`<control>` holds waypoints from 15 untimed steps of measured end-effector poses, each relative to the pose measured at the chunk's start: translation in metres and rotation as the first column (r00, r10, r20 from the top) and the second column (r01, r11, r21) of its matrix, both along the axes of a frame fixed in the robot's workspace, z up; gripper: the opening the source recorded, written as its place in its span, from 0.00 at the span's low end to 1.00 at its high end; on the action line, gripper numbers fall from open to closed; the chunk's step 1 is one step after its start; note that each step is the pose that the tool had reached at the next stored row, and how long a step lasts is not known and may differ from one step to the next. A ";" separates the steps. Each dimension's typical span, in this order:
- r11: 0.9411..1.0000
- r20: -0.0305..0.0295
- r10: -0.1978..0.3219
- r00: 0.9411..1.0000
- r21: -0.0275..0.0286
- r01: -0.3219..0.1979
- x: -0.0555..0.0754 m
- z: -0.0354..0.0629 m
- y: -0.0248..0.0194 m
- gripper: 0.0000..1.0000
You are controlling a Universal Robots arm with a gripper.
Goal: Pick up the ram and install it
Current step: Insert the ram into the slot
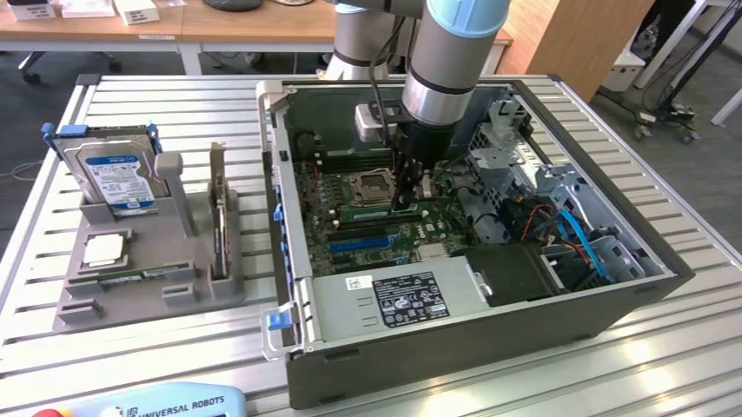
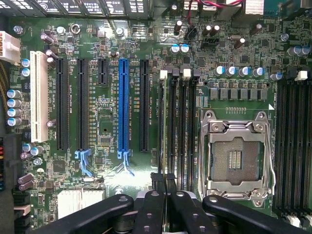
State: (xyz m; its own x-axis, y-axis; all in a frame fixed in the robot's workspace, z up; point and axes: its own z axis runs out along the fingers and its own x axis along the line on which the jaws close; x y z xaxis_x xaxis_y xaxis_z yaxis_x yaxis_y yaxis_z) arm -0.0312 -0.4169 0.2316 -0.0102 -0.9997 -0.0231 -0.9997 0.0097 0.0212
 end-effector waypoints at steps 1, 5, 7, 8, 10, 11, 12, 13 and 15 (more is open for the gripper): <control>1.000 0.000 0.000 1.000 0.000 0.000 0.000 0.0000 0.0000 0.11; 1.000 0.000 0.000 1.000 0.000 0.000 0.000 0.0000 0.0000 0.11; 1.000 0.000 0.000 1.000 0.000 0.000 -0.001 -0.0001 -0.0001 0.11; 1.000 0.000 0.000 1.000 0.000 0.000 -0.001 -0.0002 -0.0001 0.11; 1.000 0.000 0.000 1.000 0.000 0.000 -0.001 -0.0006 0.0000 0.11; 1.000 0.000 0.000 1.000 0.000 0.000 -0.001 -0.0006 -0.0001 0.11; 1.000 0.000 0.000 1.000 0.000 0.000 -0.001 -0.0006 -0.0001 0.11; 1.000 0.000 0.000 1.000 0.000 0.000 -0.001 -0.0006 -0.0001 0.11; 1.000 0.000 0.000 1.000 0.000 0.000 -0.001 -0.0007 0.0000 0.11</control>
State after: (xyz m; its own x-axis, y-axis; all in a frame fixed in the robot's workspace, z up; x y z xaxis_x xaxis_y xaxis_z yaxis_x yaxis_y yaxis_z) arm -0.0318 -0.4169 0.2308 -0.0101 -0.9997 -0.0230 -0.9997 0.0097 0.0212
